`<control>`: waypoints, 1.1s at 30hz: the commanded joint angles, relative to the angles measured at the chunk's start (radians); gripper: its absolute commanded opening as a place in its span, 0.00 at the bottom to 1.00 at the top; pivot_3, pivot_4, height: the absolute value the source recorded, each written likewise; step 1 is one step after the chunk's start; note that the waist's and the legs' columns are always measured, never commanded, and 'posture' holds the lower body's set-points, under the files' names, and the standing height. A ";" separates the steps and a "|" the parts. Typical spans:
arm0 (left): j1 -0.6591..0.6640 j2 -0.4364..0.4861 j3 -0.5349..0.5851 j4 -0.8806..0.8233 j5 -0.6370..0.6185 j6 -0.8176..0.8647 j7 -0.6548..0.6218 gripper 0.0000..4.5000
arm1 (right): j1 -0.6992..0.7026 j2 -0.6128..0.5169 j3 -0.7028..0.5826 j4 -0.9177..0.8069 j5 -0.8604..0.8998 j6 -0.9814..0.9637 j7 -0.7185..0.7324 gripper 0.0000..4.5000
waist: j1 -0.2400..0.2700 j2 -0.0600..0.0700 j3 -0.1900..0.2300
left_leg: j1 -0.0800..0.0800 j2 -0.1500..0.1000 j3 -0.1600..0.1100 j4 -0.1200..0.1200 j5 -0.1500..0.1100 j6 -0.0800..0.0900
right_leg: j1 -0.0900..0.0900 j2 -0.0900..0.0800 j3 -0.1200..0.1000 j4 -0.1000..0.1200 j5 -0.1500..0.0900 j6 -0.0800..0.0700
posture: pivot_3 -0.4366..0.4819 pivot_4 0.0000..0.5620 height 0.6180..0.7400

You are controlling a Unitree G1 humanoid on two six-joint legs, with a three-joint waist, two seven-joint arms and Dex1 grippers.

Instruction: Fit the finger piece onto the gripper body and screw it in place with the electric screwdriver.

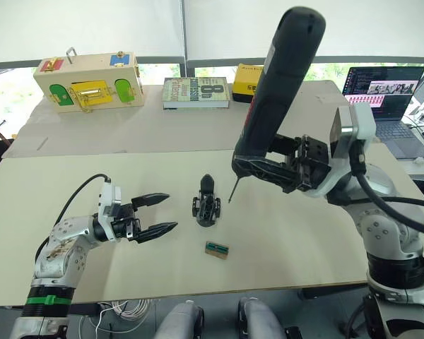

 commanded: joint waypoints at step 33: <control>-0.032 -0.047 -0.044 -0.048 0.083 -0.013 -0.016 1.00 | -0.162 0.208 0.133 0.126 -0.160 -0.021 0.058 0.43 | -0.010 0.000 0.000 | -0.010 0.000 0.000 0.001 0.004 -0.005 | -0.014 0.008 0.001 0.003 0.006 -0.006 | 0.48 0.27 1.00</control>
